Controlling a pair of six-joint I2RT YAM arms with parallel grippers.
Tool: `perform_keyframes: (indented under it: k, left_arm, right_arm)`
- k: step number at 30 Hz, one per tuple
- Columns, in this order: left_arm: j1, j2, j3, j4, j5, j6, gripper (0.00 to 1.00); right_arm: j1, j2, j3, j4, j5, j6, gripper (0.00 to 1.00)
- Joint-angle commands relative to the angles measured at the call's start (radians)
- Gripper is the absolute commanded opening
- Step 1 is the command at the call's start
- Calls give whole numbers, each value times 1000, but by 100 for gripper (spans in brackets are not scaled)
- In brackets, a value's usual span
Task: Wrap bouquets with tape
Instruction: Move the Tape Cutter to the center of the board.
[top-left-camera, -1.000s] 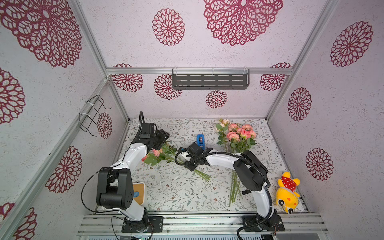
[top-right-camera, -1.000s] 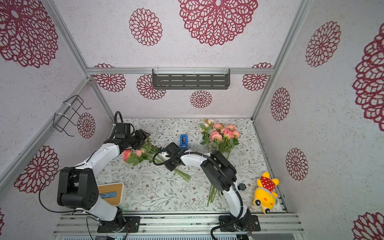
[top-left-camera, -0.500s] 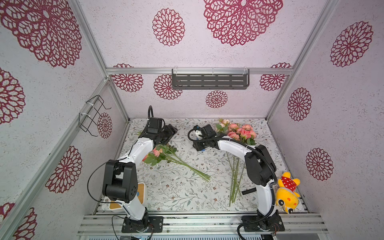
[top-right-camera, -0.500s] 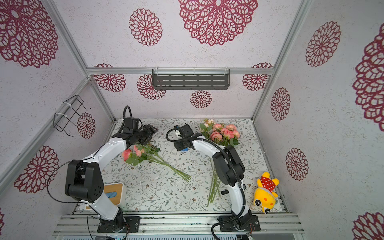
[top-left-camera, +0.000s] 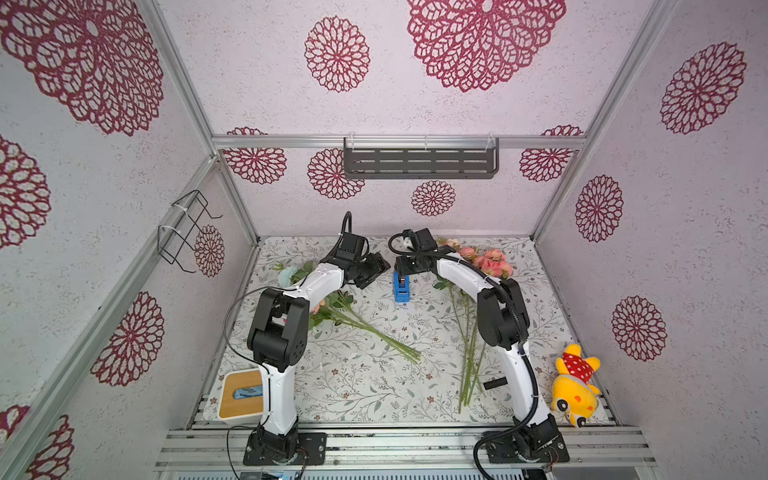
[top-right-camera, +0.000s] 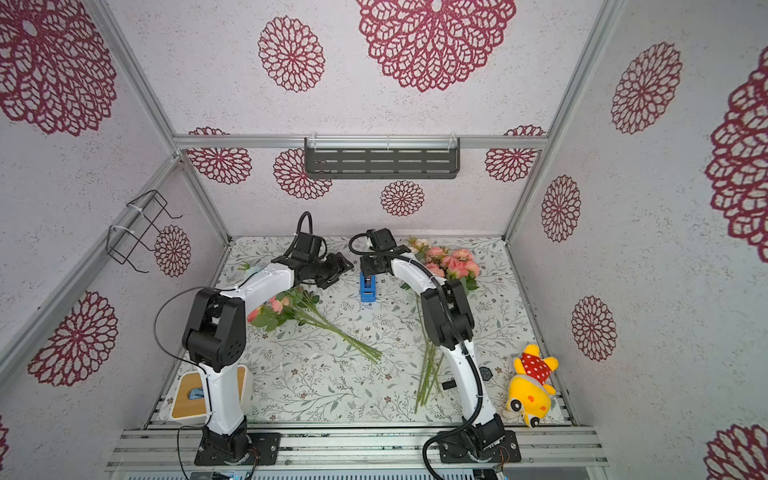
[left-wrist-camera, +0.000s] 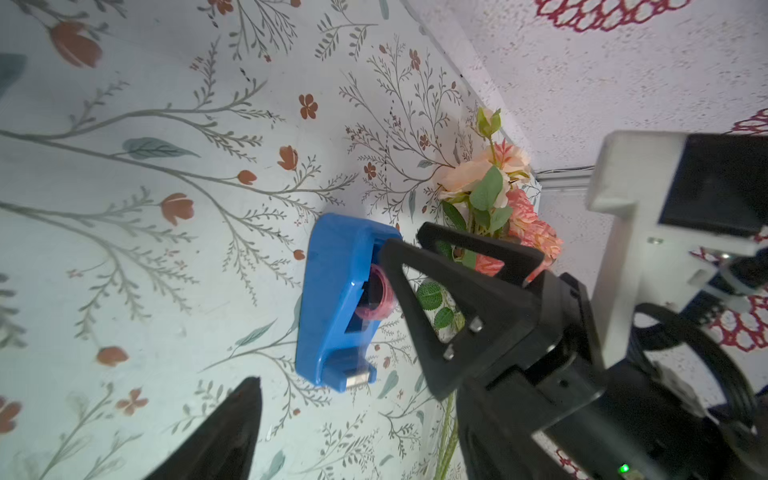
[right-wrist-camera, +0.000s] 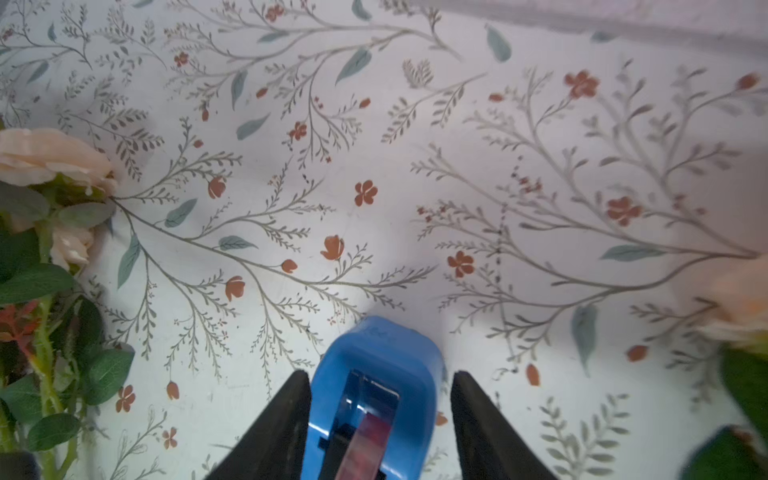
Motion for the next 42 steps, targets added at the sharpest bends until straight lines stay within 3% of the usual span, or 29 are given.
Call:
perform_keyframes:
  k: [1, 7, 17, 21, 28, 35, 42]
  left_arm:
    - [2, 54, 44, -24, -14, 5, 73]
    - [-13, 90, 61, -41, -18, 13, 72]
    - [-31, 122, 81, -20, -7, 2, 66]
    - [-42, 172, 120, -23, 2, 10, 65]
    - [-54, 221, 169, -21, 48, 0, 61]
    - [-56, 182, 73, 71, 78, -66, 55]
    - [-44, 145, 28, 89, 69, -76, 54]
  right_arm:
    - [-3, 25, 105, -67, -34, 36, 57]
    - [-11, 53, 129, -160, 13, 27, 51]
    - [-1, -80, -100, -136, -14, 131, 37]
    - [5, -162, -220, -47, -59, 198, 37]
    - [33, -216, -265, -23, -105, 303, 36]
    - [79, -325, -451, 163, -169, 466, 40]
    - [87, -371, -539, 254, -237, 519, 41]
